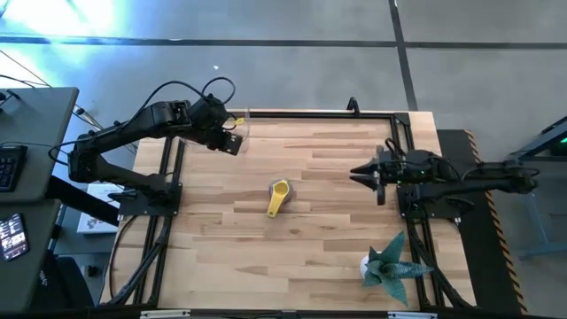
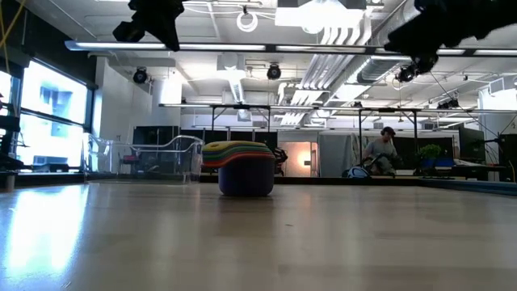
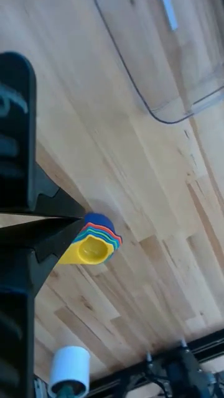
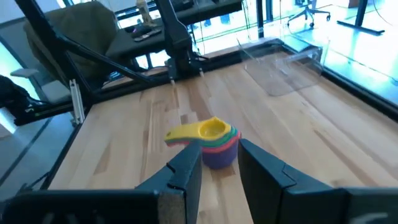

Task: Nest measuring cups in basket
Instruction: Put the stacked measuring cups into the transparent bin

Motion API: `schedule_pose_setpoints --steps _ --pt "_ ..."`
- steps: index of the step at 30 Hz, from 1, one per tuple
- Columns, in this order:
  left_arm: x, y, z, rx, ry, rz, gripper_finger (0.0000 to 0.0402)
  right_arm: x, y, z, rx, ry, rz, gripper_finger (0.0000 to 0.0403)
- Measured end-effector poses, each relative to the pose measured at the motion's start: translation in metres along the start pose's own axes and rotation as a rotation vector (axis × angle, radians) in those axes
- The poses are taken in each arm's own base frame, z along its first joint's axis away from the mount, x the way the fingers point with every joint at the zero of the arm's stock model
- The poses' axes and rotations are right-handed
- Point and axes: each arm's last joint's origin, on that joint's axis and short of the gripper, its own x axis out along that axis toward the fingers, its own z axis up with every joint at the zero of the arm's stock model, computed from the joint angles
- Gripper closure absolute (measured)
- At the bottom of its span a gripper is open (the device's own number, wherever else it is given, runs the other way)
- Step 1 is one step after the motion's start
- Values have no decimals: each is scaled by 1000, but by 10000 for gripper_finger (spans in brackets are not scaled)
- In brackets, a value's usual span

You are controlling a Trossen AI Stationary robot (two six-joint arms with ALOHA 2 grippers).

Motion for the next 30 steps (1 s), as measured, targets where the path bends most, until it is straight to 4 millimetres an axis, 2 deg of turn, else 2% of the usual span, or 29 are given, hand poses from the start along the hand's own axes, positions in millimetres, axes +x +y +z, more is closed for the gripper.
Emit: schedule_pose_setpoints --steps 5,17,23,30 --pt "0 0 0 -19 -7 1 399 -10 -8 -30 16 -22 14 307" --pt "0 -2 -1 -63 -5 -1 399 -15 -18 -77 55 -48 84 307" --pt "0 -6 -5 -68 3 -9 399 -12 -23 -95 69 -53 85 307" --pt "10 -20 -12 -101 -4 8 399 -11 -23 -96 47 -59 90 307"
